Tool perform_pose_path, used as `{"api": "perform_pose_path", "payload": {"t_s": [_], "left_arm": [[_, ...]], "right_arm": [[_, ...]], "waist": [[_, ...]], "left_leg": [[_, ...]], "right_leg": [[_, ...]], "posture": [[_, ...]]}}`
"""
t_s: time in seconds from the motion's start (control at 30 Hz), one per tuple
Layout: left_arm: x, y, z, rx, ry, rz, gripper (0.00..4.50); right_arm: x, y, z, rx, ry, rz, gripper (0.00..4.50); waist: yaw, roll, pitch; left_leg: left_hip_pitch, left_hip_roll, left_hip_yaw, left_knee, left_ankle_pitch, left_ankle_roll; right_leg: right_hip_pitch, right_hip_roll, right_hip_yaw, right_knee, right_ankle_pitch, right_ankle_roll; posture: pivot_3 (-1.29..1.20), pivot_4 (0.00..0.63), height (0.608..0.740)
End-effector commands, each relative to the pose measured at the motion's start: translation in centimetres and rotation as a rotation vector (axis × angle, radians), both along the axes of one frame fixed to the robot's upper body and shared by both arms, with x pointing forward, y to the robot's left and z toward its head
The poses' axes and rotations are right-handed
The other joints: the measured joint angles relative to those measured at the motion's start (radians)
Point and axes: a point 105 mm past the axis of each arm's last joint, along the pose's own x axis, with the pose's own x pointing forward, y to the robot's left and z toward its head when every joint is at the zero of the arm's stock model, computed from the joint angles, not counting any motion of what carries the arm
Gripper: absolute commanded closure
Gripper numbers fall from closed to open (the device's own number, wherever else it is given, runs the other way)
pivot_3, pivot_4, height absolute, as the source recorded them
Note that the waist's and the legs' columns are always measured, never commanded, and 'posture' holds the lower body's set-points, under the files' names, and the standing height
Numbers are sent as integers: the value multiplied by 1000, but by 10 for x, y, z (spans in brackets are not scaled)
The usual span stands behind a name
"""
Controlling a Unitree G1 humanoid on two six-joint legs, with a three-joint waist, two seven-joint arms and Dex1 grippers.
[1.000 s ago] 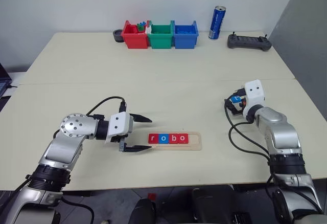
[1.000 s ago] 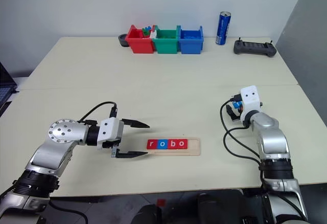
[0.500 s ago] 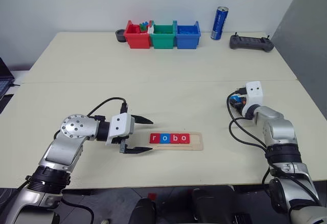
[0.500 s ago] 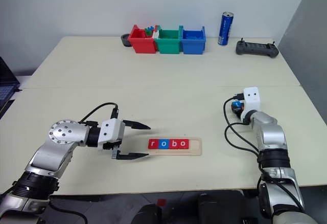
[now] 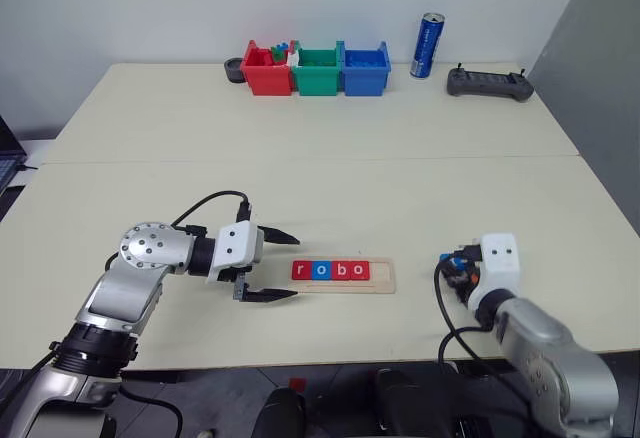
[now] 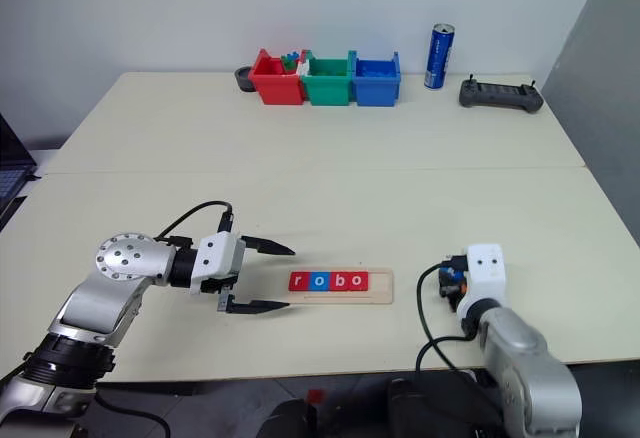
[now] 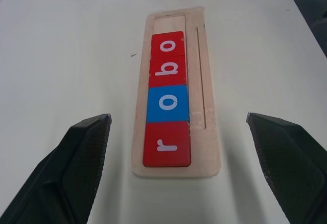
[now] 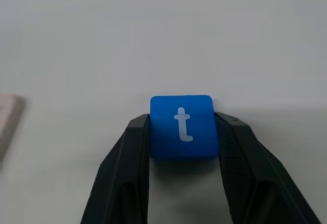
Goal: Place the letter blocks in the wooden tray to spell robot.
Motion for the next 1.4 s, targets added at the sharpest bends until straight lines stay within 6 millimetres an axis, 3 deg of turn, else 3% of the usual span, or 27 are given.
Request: {"api": "perform_pose_path", "payload": {"t_s": [0.03, 0.13, 0.17, 0.4, 0.5, 0.63, 0.73, 0.93, 1.37, 1.4], "left_arm": [[1, -2, 5, -2, -21, -27, 0], [2, -2, 6, 4, -24, -35, 0], [2, -2, 6, 5, -26, -37, 0], [2, 1, 5, 6, -27, -25, 0], [1, 2, 4, 5, -29, -16, 0], [2, 3, 2, 4, -32, -7, 0], [3, 4, 1, 6, -36, -1, 0], [3, 3, -1, 5, -39, 2, 0], [5, 4, 0, 5, -52, 2, 0], [5, 4, 0, 5, -52, 3, 0]], "right_arm": [[-5, 10, 4, 24, -10, -6, 3052], [-4, 11, -1, 53, -4, -48, 3052], [-2, 11, 1, 66, -14, -64, 2344], [16, -3, 39, 43, -192, -104, 58], [23, -10, 55, -127, -304, 39, 24], [21, -8, 40, -173, -214, 400, 24], [18, -11, 44, -208, -209, 607, 24], [9, -14, 33, -282, -117, 908, 24], [28, -24, 11, -367, -9, 1041, 24], [28, -24, 9, -366, 0, 1047, 192]], "waist": [[-3, 0, 0], [-3, 0, 0], [-3, 0, 0], [-3, 0, 0], [-4, 0, 0], [-4, 0, 0], [-3, -1, 0], [-3, -1, 1], [-1, -1, 1], [-1, -1, 1]], "left_leg": [[1, 0, 0, 0, 0, 0], [1, 0, 0, 0, 0, 0], [1, 0, 0, 0, 0, 0], [0, 0, 0, 0, 0, 0], [0, 0, 1, -1, 0, 0], [0, 0, 1, -1, 0, 0], [0, 0, 1, -1, 0, 1], [0, 0, 1, 0, 0, 1], [0, -1, 1, 0, 0, 1], [0, -1, 1, 0, 0, 1]], "right_leg": [[0, 0, 0, 0, 0, 0], [0, 0, 0, 0, 0, 0], [0, 0, 0, 0, 0, 0], [0, 0, 0, -1, 0, 0], [0, 0, 0, -1, 0, 0], [0, 0, 0, -2, 0, 0], [0, 0, 0, -2, 0, 0], [1, 0, 0, -2, 0, 0], [1, 0, 0, -2, 2, -3], [1, 0, 0, -2, 2, -3]], "posture": [[0, 150, 740], [0, 150, 740], [0, 150, 740], [0, 150, 740], [0, 150, 740], [0, 150, 740], [0, 150, 740], [0, 150, 740], [0, 150, 740], [0, 150, 740]]}}
